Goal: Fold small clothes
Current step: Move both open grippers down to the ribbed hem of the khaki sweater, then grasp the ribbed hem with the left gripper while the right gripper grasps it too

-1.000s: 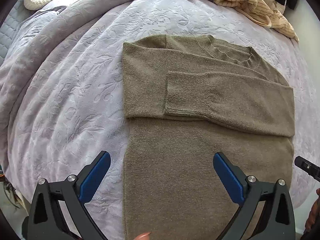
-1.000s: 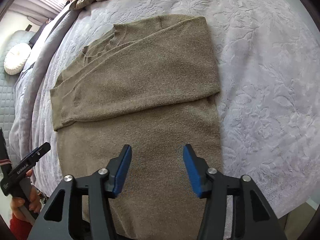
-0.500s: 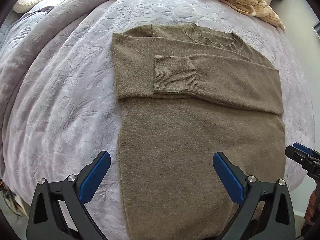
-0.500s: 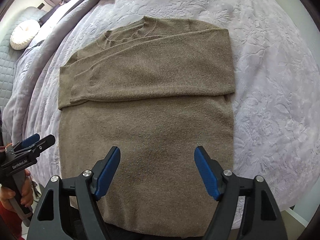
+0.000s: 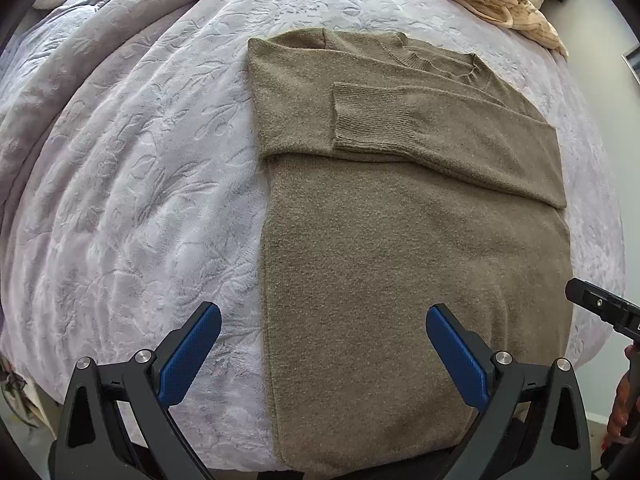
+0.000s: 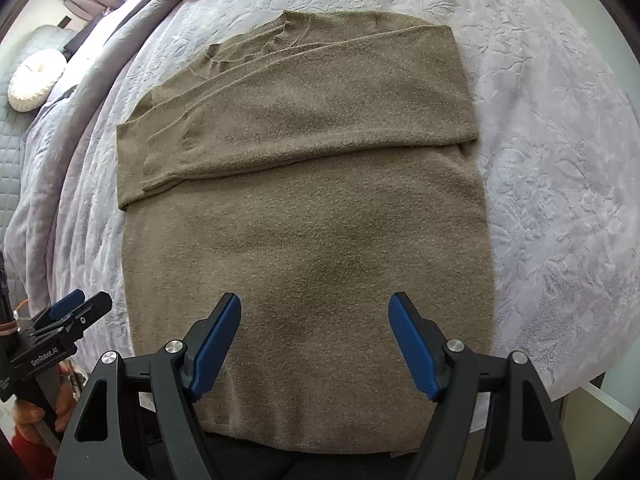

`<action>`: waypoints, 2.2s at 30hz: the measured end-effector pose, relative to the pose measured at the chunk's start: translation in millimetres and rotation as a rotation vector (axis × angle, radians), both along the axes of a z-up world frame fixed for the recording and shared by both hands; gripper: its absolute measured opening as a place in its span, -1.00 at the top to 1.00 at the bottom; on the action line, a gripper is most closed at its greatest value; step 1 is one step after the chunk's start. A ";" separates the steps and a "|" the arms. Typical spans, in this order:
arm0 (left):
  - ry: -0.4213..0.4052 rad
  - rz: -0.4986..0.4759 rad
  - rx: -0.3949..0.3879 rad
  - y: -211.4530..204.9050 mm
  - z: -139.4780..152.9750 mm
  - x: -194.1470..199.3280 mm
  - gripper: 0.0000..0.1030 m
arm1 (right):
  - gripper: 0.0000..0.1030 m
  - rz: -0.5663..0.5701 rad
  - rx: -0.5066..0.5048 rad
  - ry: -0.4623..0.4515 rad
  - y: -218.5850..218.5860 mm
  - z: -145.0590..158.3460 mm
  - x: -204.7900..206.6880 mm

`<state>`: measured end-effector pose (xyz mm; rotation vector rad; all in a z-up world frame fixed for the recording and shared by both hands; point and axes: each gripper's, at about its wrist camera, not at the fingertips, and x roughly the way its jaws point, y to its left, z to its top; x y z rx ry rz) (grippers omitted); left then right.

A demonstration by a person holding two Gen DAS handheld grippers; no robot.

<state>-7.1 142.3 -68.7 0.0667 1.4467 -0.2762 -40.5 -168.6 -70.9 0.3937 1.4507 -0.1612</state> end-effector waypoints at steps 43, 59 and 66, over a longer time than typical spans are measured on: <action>0.234 -0.052 -0.067 17.1 -85.0 -166.5 -1.00 | -0.54 -0.042 0.320 0.198 -78.5 -88.3 -174.8; 0.228 -0.052 -0.330 40.9 -41.3 -153.1 0.76 | 0.74 -0.117 0.662 0.006 -69.6 -62.5 -161.9; 0.144 -0.117 -0.482 42.2 13.2 -95.7 0.76 | 0.75 -0.283 0.796 -0.193 -75.3 -25.3 -131.7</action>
